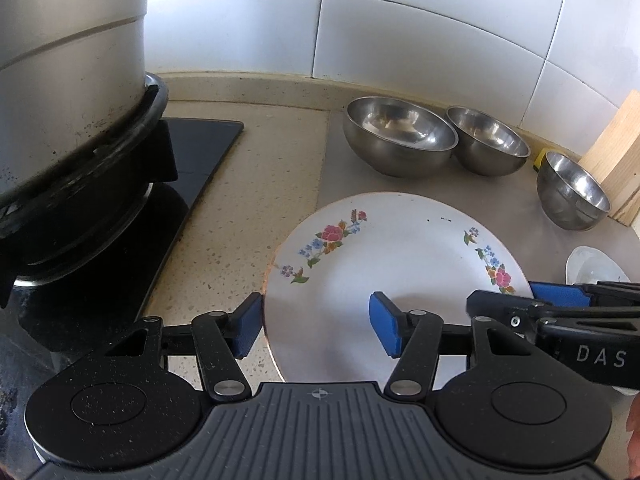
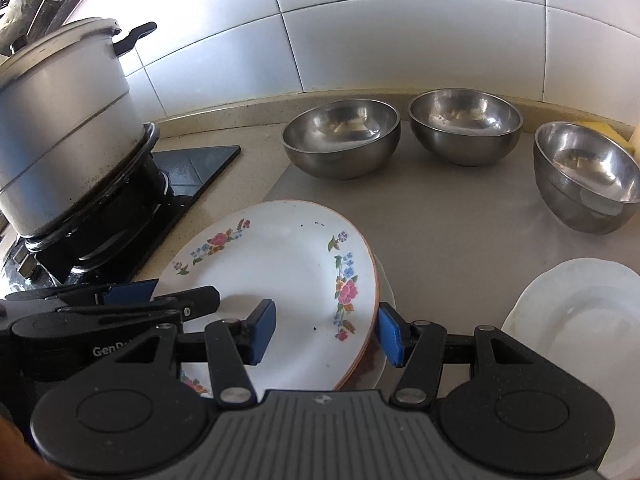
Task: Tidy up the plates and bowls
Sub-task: 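Lower the floral plate onto the smaller floral plate and open both grippers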
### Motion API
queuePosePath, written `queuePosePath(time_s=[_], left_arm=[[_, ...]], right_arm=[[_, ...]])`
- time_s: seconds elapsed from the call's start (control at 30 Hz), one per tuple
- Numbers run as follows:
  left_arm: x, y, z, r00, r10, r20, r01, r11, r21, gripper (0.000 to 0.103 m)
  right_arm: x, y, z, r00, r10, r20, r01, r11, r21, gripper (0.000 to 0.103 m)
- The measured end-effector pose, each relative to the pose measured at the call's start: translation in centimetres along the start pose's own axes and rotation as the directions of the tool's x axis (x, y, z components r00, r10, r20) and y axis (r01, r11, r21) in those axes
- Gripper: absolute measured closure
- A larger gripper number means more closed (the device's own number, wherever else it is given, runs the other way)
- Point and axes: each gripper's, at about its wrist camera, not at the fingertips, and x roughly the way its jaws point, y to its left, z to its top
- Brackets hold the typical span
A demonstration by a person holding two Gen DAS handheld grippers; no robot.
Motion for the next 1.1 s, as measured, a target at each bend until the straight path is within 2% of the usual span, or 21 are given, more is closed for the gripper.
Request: queuePosePath(time_s=[0.17, 0.27, 0.63, 0.87, 1.1], left_arm=[[-0.7, -0.4, 0.2, 0.999, 0.012, 0.032, -0.013, 1.0, 0.019, 0.047], [-1.1, -0.3, 0.3, 0.999, 0.021, 0.048, -0.022, 1.0, 0.019, 0.04], [-3.6, -0.6, 0.7, 0.995, 0.033, 0.091, -0.038, 0.998, 0.056, 0.026], [-5.0, -1.2, 1.1, 0.995, -0.006, 0.104, -0.005, 0.994, 0.105, 0.023], [-6.0, -2.9, 1.1, 0.991, -0.086, 0.107, 0.066, 0.983, 0.174, 0.022]], right_arm=[[-1.0, 0.3, 0.4, 0.998, -0.026, 0.049, 0.028, 0.999, -0.03, 0.071], [-1.6, 0.7, 0.7, 0.997, -0.04, 0.07, 0.044, 0.997, -0.056, 0.07], [-5.0, -0.2, -0.2, 0.992, -0.073, 0.105, 0.072, 0.997, 0.01, 0.068], [-6.9, -1.4, -1.8, 0.985, -0.13, 0.112, 0.122, 0.989, 0.079, 0.065], [-8.6, -1.8, -3.4, 0.974, -0.196, 0.111, 0.18, 0.974, 0.137, 0.065]])
